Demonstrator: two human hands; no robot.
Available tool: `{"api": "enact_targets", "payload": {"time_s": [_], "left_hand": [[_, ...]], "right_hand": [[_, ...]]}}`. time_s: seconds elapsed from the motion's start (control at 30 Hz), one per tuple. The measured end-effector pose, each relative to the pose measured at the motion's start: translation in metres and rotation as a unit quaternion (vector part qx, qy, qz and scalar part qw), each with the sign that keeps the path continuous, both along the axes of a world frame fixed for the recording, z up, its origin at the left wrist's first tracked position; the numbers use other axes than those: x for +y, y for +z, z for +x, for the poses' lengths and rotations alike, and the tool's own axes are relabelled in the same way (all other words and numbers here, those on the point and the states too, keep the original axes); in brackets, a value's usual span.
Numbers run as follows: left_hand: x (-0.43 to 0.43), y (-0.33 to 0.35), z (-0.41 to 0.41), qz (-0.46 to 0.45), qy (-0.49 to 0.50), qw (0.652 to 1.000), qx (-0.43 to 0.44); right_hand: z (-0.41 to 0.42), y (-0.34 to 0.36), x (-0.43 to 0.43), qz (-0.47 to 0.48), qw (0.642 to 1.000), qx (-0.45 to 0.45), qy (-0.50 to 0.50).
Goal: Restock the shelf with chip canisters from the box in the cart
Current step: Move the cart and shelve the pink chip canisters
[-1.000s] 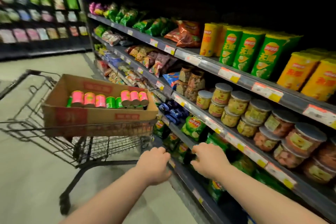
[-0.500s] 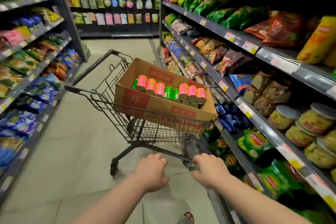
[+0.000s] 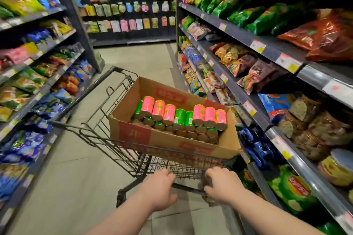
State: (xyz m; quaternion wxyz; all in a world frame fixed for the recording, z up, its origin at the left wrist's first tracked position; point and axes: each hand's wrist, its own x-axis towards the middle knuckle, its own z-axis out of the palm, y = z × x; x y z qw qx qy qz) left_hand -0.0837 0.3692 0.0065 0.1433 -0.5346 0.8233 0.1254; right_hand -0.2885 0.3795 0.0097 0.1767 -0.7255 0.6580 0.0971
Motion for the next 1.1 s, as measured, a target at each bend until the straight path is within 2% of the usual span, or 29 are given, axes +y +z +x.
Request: {"api": "enact_targets", "payload": {"time_s": [0.4,0.63,0.8,1.1], "left_hand": [[-0.071,-0.004,-0.042,0.002,-0.012,1.0,0.004],[-0.124,-0.01,-0.076,0.027,-0.051,0.998,0.031],[-0.186,-0.015,-0.093,0.028,-0.087,0.995,0.03],[-0.316,-0.036,-0.096,0.033,-0.095,0.993,0.057]], "right_hand": [[-0.041,0.003,-0.076,0.0,1.0,0.0,-0.004],[-0.069,-0.007,-0.114,0.025,0.998,-0.008,-0.052],[-0.083,-0.007,-0.16,0.021,0.996,-0.001,-0.09],[-0.084,-0.021,-0.274,0.043,0.99,0.017,-0.13]]}}
